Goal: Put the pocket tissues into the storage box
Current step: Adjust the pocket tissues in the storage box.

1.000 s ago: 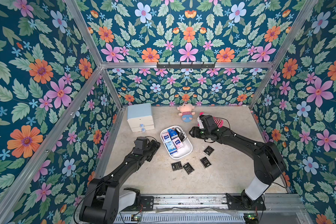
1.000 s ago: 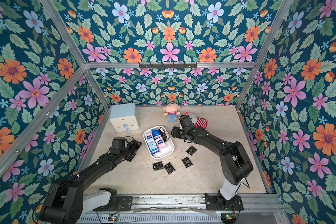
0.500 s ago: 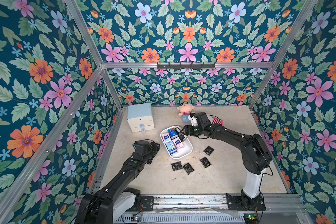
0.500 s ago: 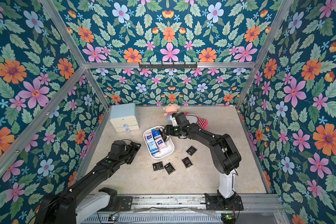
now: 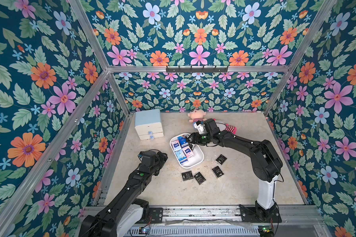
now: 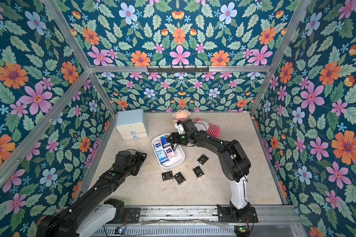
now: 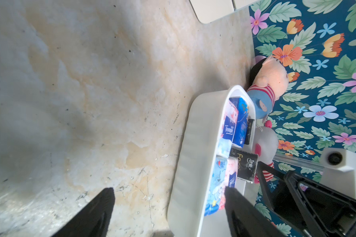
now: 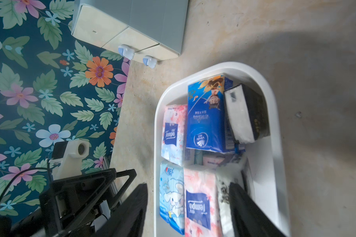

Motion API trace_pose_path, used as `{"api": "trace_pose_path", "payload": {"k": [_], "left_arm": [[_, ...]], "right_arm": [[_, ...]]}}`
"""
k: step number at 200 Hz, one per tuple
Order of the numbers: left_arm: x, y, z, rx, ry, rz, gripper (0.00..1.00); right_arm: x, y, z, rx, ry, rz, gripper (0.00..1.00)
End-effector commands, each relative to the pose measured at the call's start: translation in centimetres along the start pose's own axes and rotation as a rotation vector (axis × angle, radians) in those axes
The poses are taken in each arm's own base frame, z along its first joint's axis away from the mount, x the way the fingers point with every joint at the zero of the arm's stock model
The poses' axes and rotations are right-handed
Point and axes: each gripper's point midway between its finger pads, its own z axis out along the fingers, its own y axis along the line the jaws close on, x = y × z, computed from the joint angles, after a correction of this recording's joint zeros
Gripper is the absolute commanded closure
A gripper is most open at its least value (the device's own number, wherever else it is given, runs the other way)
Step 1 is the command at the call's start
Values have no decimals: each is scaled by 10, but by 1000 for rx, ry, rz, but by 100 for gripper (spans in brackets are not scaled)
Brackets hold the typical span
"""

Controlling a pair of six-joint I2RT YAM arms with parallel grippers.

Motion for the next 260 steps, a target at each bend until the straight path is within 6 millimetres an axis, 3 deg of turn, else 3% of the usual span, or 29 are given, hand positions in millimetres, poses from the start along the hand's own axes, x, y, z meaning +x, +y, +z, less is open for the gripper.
{"api": "trace_pose_path", "payload": {"k": [1, 20, 59, 115, 151, 168, 213, 223, 241, 260], "left_arm": [[-4, 2, -2, -22, -19, 12, 10], [-4, 0, -3, -22, -14, 21, 10], [-2, 2, -6, -23, -10, 21, 11], [-2, 8, -11, -26, -22, 15, 10], [-1, 7, -11, -24, -16, 17, 11], [-2, 4, -12, -21, -15, 30, 10], [-1, -2, -12, -35, 4, 74, 11], [0, -3, -10, -33, 9, 87, 10], [2, -5, -7, -44, 19, 114, 11], [7, -11, -2, -44, 27, 134, 11]], "right_arm": [[0, 6, 6, -14, 14, 0, 32], [-3, -2, 6, 72, -2, -19, 32], [-17, -26, -18, 277, -92, -66, 31], [-5, -57, -17, 411, -55, -101, 31], [2, -59, -21, 455, -50, -122, 31], [1, -62, -35, 493, -93, -86, 30], [10, -96, -91, 674, -177, 83, 27], [16, -104, -104, 713, -184, 105, 14], [30, -124, -124, 776, -179, 142, 2], [48, -144, -143, 799, -171, 218, 1]]}}
